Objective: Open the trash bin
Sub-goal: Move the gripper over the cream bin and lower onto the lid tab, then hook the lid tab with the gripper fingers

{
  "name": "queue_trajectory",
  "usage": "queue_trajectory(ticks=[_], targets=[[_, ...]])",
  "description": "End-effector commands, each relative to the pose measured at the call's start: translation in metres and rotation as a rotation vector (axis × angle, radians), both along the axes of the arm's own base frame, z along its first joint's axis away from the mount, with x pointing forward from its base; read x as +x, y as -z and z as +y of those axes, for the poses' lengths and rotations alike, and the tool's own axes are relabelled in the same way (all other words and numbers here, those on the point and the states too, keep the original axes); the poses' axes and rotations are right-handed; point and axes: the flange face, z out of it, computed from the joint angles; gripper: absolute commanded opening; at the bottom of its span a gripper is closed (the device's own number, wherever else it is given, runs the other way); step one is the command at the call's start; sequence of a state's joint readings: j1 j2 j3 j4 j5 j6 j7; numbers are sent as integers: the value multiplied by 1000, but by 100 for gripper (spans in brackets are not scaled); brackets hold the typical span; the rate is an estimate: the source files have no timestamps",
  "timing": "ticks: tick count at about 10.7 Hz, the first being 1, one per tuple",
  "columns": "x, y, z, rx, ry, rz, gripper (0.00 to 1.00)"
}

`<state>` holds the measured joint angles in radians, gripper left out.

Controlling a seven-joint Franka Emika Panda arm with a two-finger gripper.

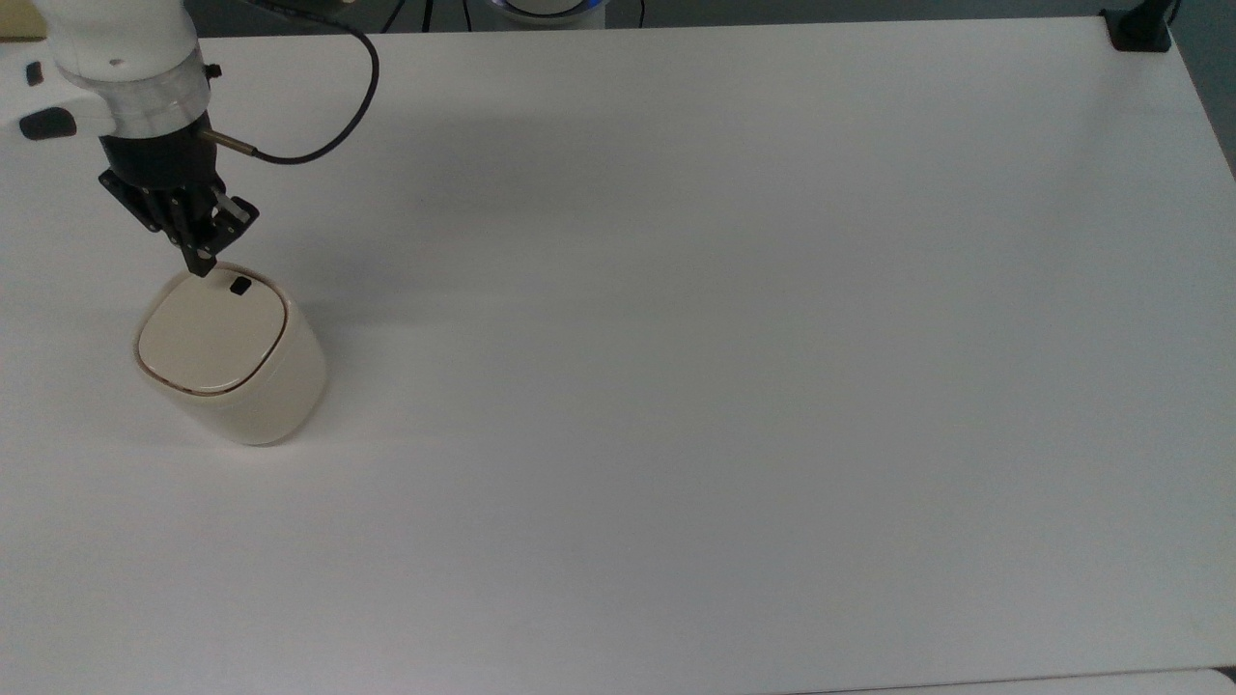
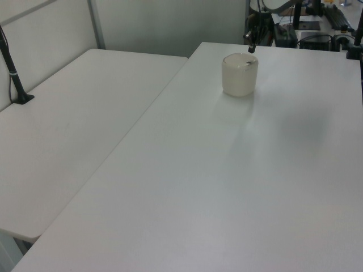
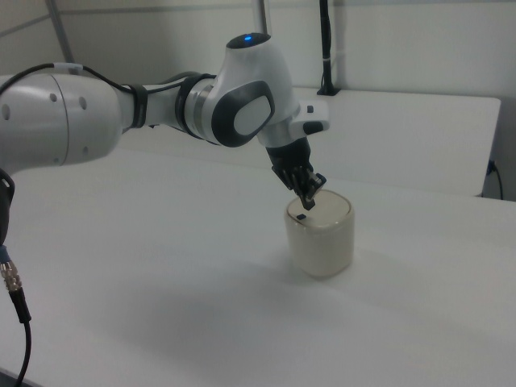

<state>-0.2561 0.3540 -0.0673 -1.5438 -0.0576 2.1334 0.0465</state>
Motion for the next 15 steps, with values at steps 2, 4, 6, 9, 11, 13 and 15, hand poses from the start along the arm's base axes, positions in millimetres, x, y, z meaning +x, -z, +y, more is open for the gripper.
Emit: queue_trajectory(ticks=[2, 4, 6, 9, 11, 13, 15], targets=[[8, 17, 8, 22, 38, -26, 0], [11, 29, 11, 26, 32, -11, 0], [11, 34, 13, 29, 28, -2, 0], [13, 58, 18, 29, 14, 38, 0], [13, 60, 18, 29, 14, 48, 0], [9, 0, 25, 21, 10, -32, 2], [-4, -47, 73, 25, -52, -4, 6]])
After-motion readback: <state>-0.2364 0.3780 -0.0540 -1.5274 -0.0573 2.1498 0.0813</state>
